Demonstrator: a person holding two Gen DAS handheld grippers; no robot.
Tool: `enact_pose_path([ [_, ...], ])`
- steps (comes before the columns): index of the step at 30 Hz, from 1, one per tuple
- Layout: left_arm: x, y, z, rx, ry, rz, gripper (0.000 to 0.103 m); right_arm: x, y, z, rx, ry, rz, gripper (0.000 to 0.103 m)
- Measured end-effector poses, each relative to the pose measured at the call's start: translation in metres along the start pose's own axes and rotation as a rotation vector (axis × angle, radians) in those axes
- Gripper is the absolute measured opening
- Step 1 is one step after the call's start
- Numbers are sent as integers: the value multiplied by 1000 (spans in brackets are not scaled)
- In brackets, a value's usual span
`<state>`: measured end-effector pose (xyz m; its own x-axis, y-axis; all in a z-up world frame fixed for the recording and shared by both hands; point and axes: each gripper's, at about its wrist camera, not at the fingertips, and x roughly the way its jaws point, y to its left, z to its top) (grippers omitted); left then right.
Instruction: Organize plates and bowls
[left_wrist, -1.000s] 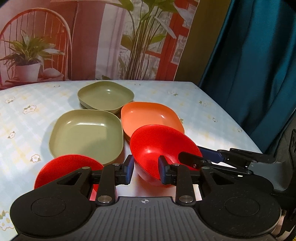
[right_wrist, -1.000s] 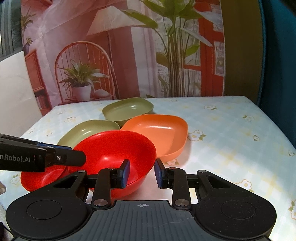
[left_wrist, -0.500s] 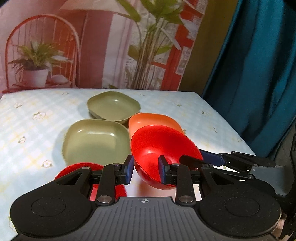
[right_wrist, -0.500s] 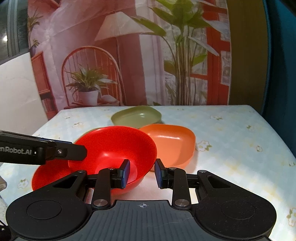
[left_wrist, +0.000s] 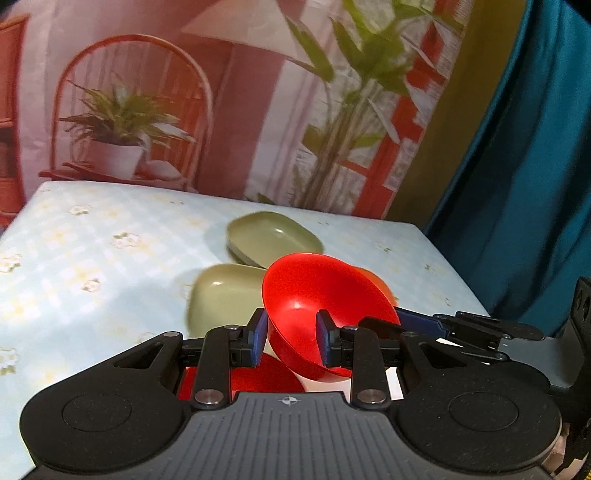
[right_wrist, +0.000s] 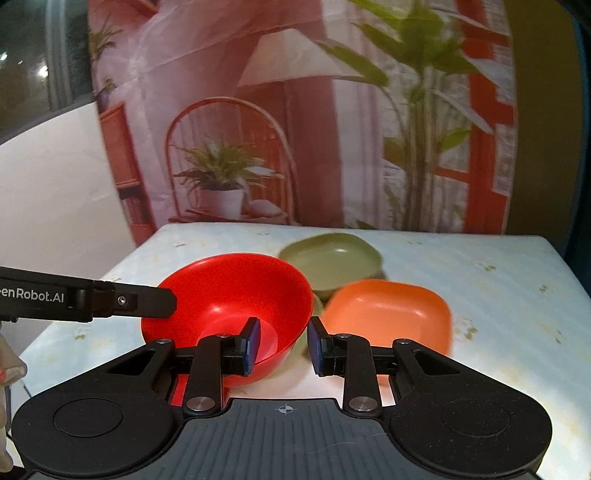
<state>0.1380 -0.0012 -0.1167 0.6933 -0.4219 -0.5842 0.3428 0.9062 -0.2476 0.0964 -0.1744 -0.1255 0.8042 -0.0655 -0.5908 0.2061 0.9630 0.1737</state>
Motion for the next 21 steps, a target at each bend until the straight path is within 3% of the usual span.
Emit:
enact_pose_path([
  [11, -5, 39, -16, -103, 31, 83, 30, 35, 40, 3, -60, 68, 105, 27],
  [21, -5, 38, -31, -87, 40, 121, 30, 37, 50, -16, -130, 66, 102, 27],
])
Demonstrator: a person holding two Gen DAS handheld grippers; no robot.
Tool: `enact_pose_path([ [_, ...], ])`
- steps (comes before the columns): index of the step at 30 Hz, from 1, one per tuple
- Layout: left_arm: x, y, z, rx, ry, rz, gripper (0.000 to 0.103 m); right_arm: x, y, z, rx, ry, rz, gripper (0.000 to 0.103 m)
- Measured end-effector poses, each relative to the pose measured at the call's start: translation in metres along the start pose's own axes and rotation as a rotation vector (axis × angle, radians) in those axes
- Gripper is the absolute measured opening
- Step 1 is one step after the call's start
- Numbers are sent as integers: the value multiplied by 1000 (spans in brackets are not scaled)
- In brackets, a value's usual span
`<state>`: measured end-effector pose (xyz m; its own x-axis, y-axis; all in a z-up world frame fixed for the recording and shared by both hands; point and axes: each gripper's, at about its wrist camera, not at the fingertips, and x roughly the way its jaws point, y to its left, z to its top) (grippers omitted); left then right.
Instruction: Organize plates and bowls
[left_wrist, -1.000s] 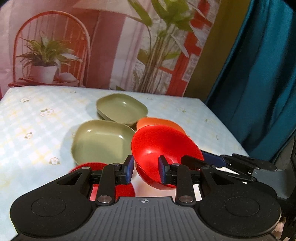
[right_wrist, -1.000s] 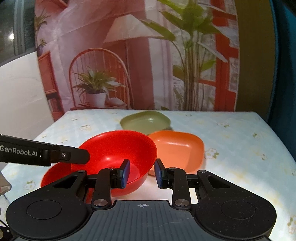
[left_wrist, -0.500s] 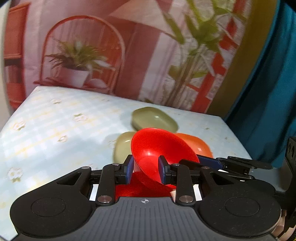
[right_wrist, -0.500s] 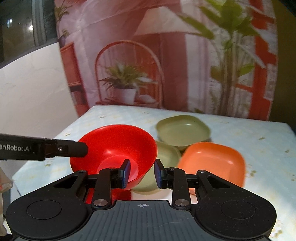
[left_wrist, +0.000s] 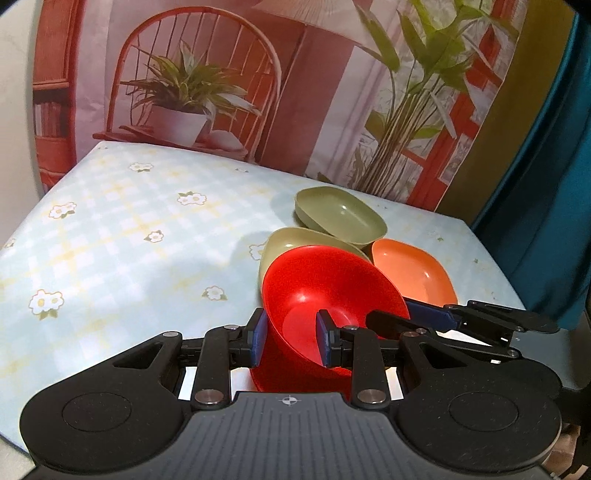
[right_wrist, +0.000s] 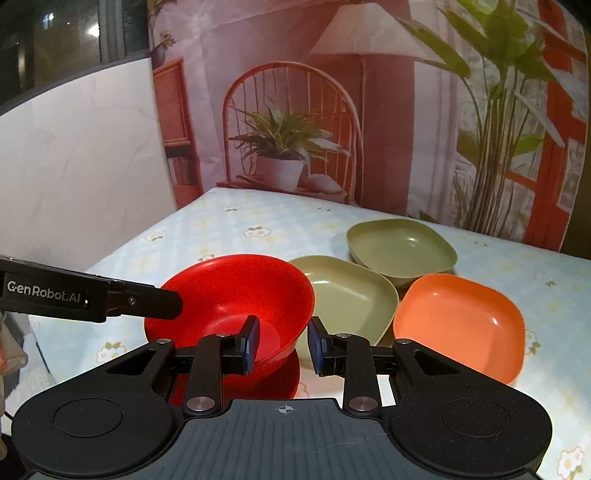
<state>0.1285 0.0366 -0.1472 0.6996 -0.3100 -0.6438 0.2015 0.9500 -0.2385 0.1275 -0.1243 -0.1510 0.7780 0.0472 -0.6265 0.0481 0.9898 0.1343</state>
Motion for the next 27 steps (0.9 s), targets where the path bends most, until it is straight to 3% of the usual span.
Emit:
enact_pose_path([
  [27, 12, 14, -19, -81, 64, -8, 30, 0, 3, -20, -16, 48, 16, 28],
])
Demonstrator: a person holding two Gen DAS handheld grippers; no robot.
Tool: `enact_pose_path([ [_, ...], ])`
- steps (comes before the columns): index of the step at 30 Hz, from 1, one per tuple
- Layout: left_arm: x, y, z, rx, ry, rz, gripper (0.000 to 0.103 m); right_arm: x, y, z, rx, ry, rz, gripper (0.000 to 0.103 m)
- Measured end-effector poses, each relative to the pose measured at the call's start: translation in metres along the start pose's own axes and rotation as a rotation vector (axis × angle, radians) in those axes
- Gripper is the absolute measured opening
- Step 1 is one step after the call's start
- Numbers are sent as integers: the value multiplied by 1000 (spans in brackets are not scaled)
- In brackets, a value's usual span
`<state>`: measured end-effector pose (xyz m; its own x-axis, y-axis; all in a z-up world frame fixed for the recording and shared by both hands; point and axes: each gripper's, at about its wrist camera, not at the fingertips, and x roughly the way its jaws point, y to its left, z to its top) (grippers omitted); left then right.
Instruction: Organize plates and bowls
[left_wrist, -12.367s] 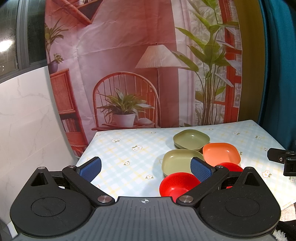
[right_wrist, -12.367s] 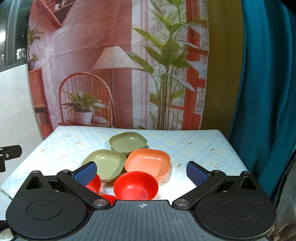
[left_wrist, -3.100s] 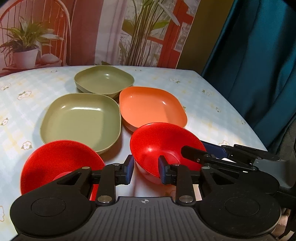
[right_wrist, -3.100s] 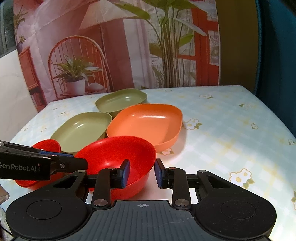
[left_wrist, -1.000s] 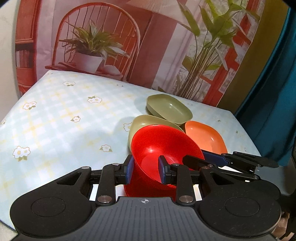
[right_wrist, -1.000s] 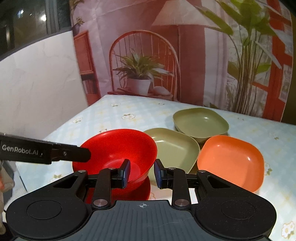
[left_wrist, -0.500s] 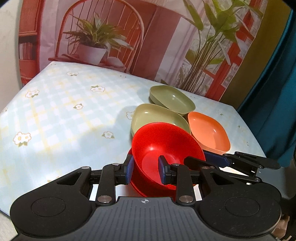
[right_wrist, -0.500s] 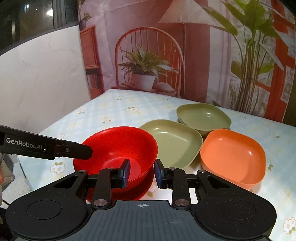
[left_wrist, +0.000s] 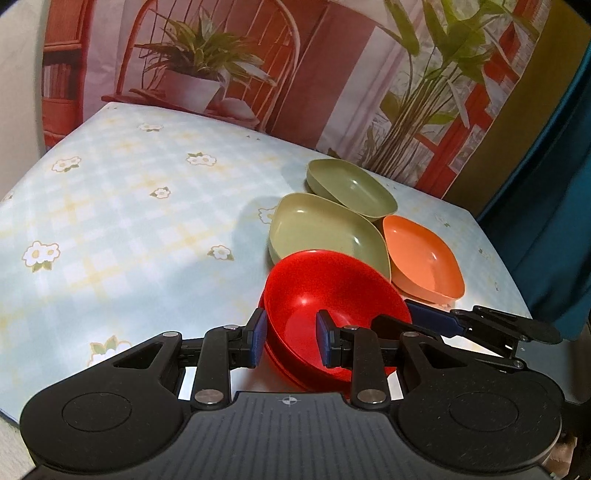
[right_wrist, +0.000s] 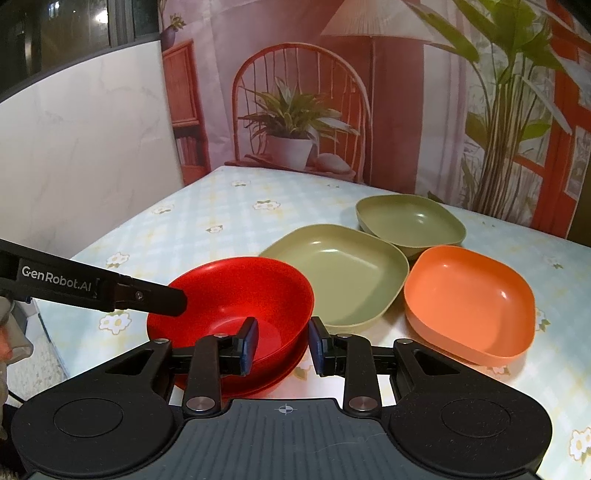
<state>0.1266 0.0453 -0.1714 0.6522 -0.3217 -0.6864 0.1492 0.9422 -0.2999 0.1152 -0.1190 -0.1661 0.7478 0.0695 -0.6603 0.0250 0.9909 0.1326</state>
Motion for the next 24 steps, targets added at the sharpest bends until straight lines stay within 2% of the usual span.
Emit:
enact_pose_path([
  [6, -3, -1, -1, -6, -23, 8, 31, -2, -3, 0, 6, -12, -9, 32],
  [14, -3, -1, -1, -8, -37, 14, 31, -5, -11, -1, 33, -27, -16, 32],
  [20, -1, 4, 4, -16, -36, -7, 31, -7, -23, -1, 79, -51, -22, 32],
  [24, 4, 1, 15, 17, -36, -25, 32, -2, -36, 3, 121, -50, -30, 32],
])
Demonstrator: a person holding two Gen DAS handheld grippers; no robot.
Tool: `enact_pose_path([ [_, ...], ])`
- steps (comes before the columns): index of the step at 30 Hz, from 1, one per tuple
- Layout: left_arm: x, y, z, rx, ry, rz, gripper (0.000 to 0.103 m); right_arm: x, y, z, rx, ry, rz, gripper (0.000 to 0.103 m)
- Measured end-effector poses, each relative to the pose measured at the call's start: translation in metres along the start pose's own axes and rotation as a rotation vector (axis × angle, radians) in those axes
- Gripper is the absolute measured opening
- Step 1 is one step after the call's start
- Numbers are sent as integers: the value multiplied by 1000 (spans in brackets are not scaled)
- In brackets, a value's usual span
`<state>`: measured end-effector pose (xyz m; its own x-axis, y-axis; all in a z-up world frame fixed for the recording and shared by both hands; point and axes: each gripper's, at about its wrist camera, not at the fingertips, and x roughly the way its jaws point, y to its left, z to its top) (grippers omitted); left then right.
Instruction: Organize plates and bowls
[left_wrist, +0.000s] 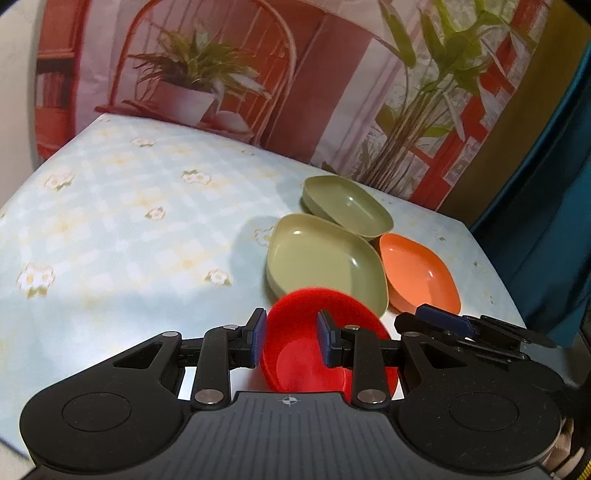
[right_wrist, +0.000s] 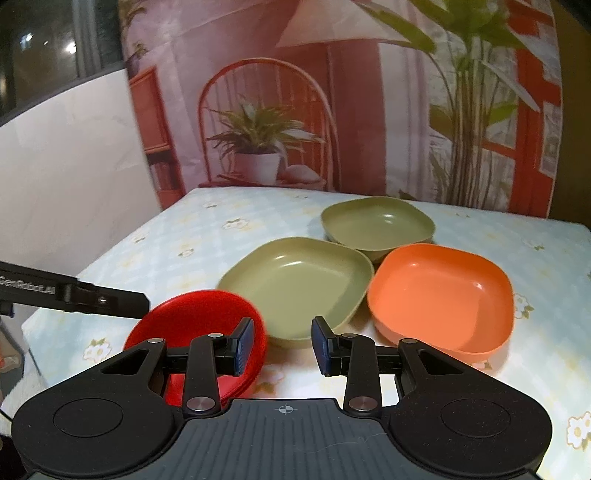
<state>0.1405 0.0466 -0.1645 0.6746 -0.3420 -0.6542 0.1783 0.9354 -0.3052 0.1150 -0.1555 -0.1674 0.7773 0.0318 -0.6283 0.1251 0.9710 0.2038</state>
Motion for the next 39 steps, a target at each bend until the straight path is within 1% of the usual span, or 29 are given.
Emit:
enact_pose_path([
  [2, 5, -3, 7, 46, 9, -7, 37, 3, -7, 3, 18, -6, -4, 32],
  [6, 17, -6, 25, 100, 11, -18, 37, 14, -20, 6, 37, -4, 0, 32],
  [11, 38, -4, 45, 152, 33, 6, 37, 31, -32, 5, 85, 31, 1, 32],
  [18, 72, 5, 58, 140, 103, 5, 37, 48, -41, 4, 130, 60, 7, 32],
  [25, 96, 6, 62, 135, 138, -14, 37, 64, -47, 11, 145, 76, -4, 34],
  [31, 117, 10, 63, 121, 177, -15, 37, 71, -49, 13, 151, 88, -16, 34],
  [33, 122, 11, 63, 129, 179, -18, 35, 73, -50, 13, 154, 91, -17, 34],
  [35, 124, 11, 62, 132, 183, -14, 29, 75, -50, 13, 155, 93, -19, 34],
  [37, 126, 12, 61, 130, 188, -13, 28, 76, -50, 13, 150, 94, -22, 34],
  [39, 126, 13, 60, 129, 190, -20, 26, 76, -50, 13, 149, 95, -22, 34],
])
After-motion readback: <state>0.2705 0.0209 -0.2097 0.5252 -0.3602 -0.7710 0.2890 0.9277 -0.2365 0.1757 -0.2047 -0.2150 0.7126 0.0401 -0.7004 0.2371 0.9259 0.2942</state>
